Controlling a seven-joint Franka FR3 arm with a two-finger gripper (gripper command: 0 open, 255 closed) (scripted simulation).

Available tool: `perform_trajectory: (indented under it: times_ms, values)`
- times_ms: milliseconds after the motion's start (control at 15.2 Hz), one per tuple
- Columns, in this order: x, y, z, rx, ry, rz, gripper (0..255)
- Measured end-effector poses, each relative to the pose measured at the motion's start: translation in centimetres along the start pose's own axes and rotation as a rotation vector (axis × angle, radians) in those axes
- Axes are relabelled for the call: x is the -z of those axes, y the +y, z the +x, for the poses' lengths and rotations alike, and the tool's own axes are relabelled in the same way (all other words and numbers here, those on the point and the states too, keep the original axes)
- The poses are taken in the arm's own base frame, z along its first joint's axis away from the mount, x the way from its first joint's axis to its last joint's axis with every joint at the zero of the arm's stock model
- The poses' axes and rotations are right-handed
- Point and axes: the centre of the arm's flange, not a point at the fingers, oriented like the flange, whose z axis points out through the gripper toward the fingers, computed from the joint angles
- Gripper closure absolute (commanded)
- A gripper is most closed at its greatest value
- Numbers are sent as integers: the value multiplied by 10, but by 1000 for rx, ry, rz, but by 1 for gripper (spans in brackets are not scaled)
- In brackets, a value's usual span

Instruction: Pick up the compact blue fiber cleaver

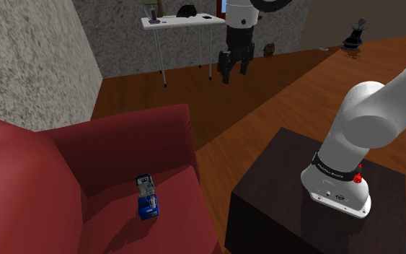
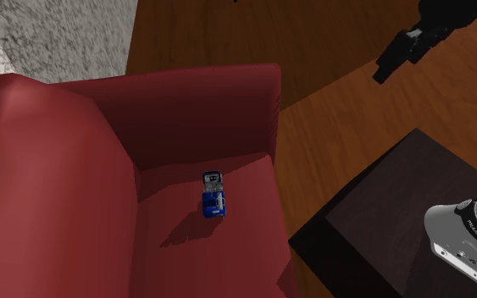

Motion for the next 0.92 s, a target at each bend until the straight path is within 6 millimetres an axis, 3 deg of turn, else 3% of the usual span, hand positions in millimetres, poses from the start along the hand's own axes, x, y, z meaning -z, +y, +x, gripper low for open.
perform_trajectory:
  times_ms: [924]
  values:
    - [-118,-129,53,13,-13,14,0]
